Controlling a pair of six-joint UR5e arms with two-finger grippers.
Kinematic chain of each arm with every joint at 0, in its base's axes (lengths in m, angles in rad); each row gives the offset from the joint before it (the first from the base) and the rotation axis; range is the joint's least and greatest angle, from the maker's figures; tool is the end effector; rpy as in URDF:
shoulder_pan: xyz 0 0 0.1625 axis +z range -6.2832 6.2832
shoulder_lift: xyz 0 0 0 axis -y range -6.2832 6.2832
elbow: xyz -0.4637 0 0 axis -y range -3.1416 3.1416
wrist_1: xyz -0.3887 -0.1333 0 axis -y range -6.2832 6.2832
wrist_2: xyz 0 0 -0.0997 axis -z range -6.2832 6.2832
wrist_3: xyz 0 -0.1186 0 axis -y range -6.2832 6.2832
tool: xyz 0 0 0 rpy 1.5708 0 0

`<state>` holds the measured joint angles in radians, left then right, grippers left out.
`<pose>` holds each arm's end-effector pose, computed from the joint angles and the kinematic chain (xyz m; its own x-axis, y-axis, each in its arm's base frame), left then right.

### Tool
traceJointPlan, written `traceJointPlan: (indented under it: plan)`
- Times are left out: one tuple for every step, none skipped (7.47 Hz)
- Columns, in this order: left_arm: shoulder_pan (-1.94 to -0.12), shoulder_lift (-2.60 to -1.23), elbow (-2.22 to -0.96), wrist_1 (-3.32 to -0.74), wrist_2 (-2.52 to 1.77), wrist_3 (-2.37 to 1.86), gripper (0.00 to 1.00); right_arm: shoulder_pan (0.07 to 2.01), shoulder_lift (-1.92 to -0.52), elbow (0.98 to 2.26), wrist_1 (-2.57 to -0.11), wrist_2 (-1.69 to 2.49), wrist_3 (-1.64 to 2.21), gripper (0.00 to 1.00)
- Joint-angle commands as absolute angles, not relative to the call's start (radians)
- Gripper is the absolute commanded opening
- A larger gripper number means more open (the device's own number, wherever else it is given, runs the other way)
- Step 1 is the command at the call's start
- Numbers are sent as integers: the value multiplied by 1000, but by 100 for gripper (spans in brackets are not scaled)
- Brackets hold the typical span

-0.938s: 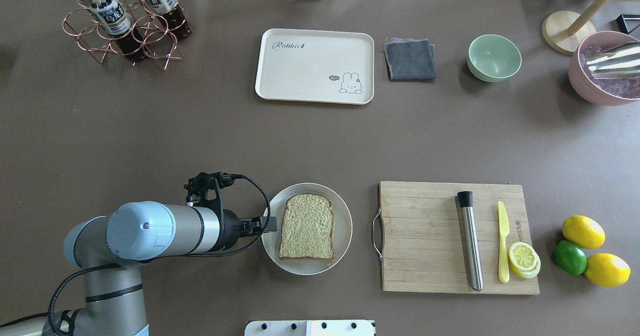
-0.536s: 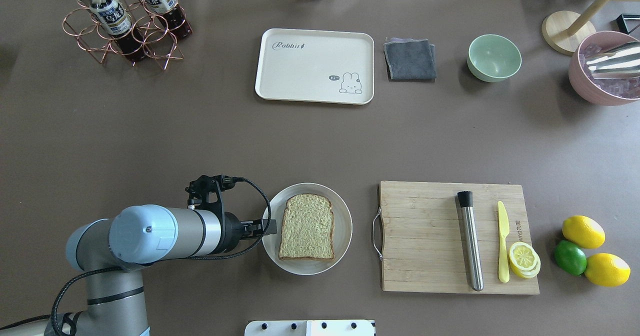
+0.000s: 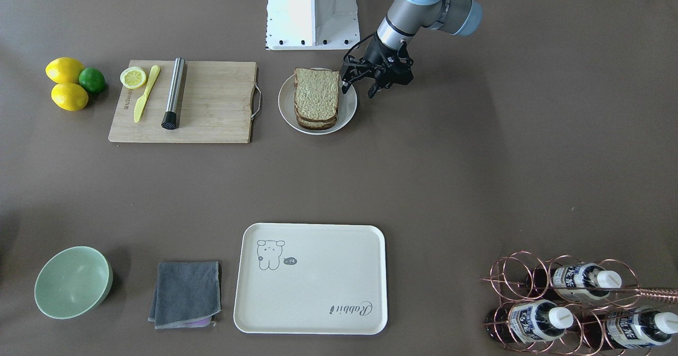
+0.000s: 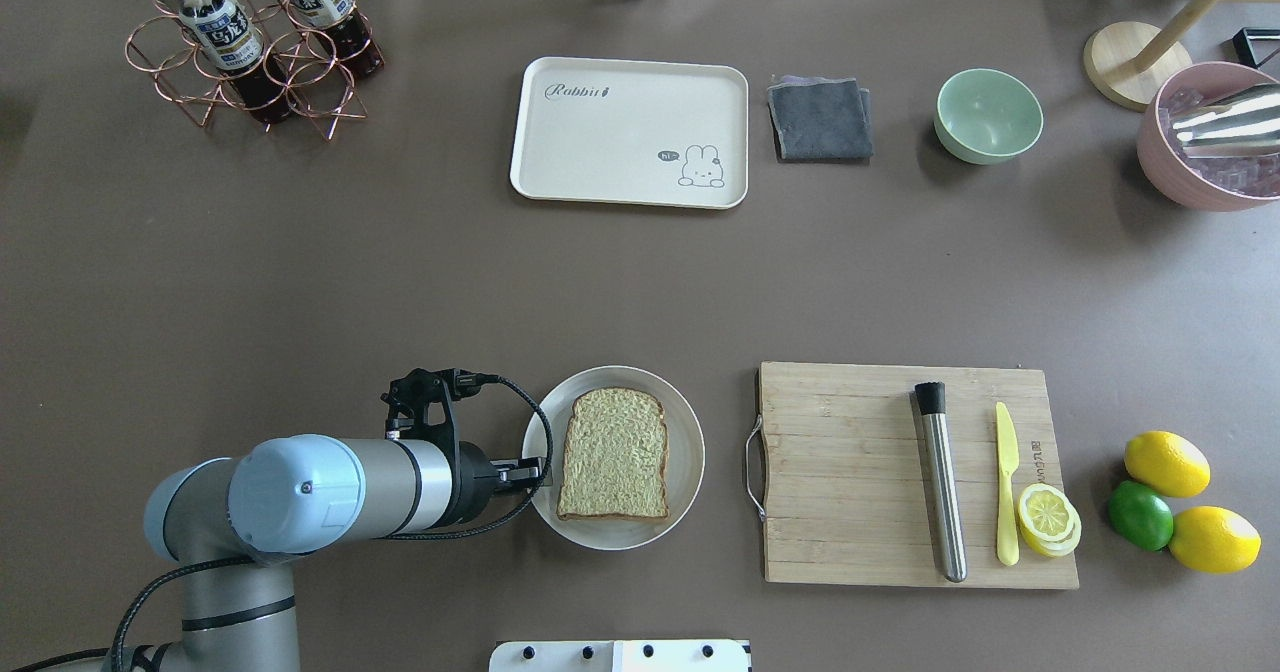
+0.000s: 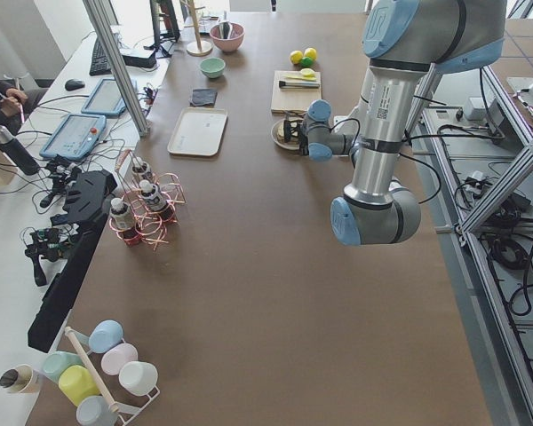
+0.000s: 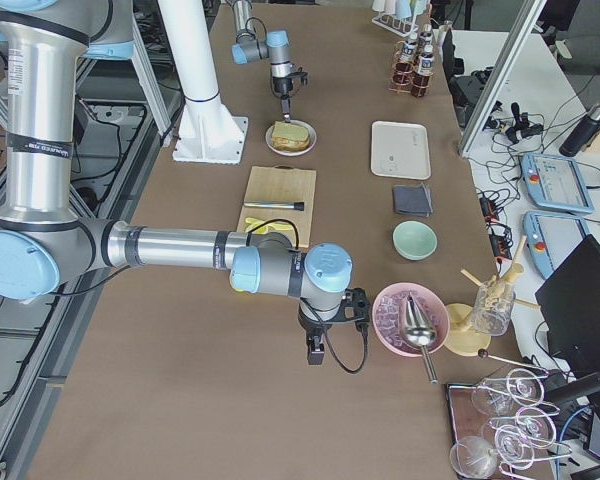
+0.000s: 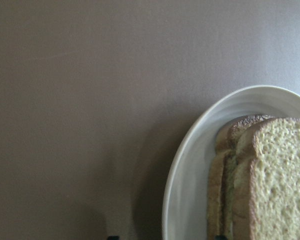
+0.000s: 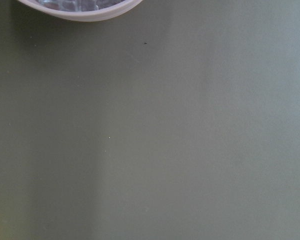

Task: Make sandwich and place on tray
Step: 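Grasp the plate rim nearest the left gripper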

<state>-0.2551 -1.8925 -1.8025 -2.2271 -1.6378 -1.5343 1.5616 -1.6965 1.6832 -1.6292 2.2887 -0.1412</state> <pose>0.5714 -0.2786 0.3467 0.3486 -0.0533 -0.9358 0.1786 0.9839 0.0105 0.0514 -0.4241 0.7240 0.7448 -0.1006 0.6597 0.1151 0.9931 0.0214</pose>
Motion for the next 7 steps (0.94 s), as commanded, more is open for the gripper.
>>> traceJointPlan:
  plan:
    - [-255,-1893,-1804,-2237,-1638,-1532,41,1562,-1697,1683,-1629,2290,-141,100]
    - [-258,-1893,-1804,-2235,-1637,-1531,41,1562,-1697,1683,-1629,2290,-141,100]
    - [-262,-1891,-1804,-2237,-1637,-1528,41,1562,-1697,1683,-1629,2290,-141,100]
    - [-262,-1890,-1802,-2235,-1635,-1528,41,1562,-1697,1683,-1629,2290,-141,100]
    - [-262,-1890,-1798,-2235,-1635,-1528,40,1562,-1698,1683,-1631,2290,-141,100]
    - [-265,-1890,-1796,-2235,-1635,-1528,40,1562,-1700,1683,-1631,2290,-141,100]
    - [-264,-1893,-1792,-2237,-1635,-1528,40,1562,-1700,1683,-1631,2290,-141,100]
